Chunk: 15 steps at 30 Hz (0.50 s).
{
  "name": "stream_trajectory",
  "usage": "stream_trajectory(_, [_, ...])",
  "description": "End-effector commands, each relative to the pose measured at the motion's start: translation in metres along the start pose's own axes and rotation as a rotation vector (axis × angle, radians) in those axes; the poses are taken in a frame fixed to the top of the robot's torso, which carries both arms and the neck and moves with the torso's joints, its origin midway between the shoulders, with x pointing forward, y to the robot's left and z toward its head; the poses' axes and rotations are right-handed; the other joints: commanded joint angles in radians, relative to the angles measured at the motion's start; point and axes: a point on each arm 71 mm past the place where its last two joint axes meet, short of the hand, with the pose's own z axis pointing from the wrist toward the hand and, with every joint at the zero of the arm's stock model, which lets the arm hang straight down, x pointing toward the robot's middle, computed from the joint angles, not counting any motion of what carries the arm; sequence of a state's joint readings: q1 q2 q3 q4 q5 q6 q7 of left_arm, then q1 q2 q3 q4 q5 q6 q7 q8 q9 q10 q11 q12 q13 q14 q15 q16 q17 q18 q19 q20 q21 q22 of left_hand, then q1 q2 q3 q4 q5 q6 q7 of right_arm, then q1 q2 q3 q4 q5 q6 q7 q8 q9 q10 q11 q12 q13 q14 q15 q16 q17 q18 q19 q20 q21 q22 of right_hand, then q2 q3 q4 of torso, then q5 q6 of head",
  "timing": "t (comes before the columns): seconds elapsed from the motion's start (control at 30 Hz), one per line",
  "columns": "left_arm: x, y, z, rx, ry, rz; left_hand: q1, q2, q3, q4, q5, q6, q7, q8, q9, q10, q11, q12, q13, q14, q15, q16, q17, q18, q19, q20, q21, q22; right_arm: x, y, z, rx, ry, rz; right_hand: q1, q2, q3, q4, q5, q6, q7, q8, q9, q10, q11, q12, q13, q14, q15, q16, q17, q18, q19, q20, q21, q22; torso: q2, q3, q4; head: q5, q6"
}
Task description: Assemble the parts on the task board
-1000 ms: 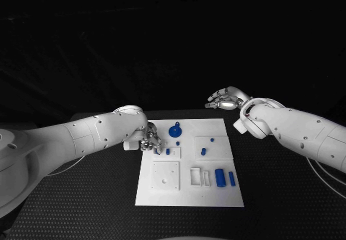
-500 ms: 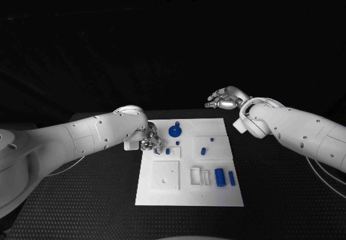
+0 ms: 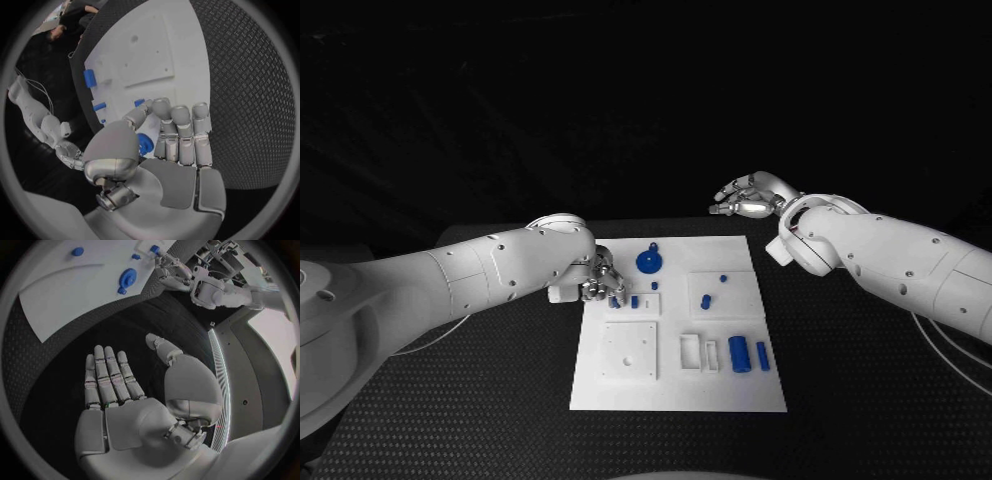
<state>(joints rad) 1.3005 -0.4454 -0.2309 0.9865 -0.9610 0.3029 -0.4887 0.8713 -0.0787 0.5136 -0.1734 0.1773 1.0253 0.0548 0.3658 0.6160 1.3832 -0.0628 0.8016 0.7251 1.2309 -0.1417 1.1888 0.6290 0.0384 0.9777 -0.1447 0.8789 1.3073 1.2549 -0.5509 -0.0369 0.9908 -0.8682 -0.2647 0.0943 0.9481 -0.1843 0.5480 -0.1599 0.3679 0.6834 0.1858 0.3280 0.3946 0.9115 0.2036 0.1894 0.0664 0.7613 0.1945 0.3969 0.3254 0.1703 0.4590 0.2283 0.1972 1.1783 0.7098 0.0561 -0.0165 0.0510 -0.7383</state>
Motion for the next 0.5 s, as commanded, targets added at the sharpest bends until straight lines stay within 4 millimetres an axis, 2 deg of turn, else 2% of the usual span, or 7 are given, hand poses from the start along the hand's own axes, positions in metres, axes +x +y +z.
stream_trajectory(0.03, [0.0045, -0.0029, 0.0021, 0.01, 0.0, -0.006, -0.013, -0.006, 0.002, 0.009, -0.006, 0.004, 0.0, -0.005, 0.003, -0.002, 0.005, -0.002, 0.0, 0.002, -0.006, 0.002, -0.002, 0.001, 0.008, -0.089, -0.004, 0.017, 0.001, 0.0008, 0.0001, -0.007, 0.012, -0.003, 0.01, 0.0, -0.005, 0.002, 0.005, -0.007, 0.056, 0.005, -0.001, 0.008, 0.001, -0.007, 0.001, 0.004, 0.004, -0.004, -0.001, -0.02, 0.004, -0.004, -0.005, 0.001, 0.0, -0.0002, -0.0001, 0.0, -0.001])
stream_trajectory(0.5, [0.0028, 0.003, 0.0019, -0.004, -0.009, -0.003, -0.021, -0.018, 0.004, 0.02, -0.01, 0.009, -0.002, -0.007, 0.007, -0.001, 0.003, 0.0, 0.001, 0.004, -0.008, 0.004, -0.002, 0.002, 0.009, -0.091, -0.005, 0.018, 0.0002, -0.0001, -0.0003, -0.005, 0.01, -0.003, 0.009, 0.0, -0.005, 0.002, 0.005, -0.007, 0.056, 0.005, -0.001, 0.009, 0.001, -0.008, 0.002, 0.004, 0.004, -0.005, -0.002, -0.021, 0.004, -0.004, -0.005, 0.002, -0.001, -0.0001, 0.0005, -0.001, 0.001])
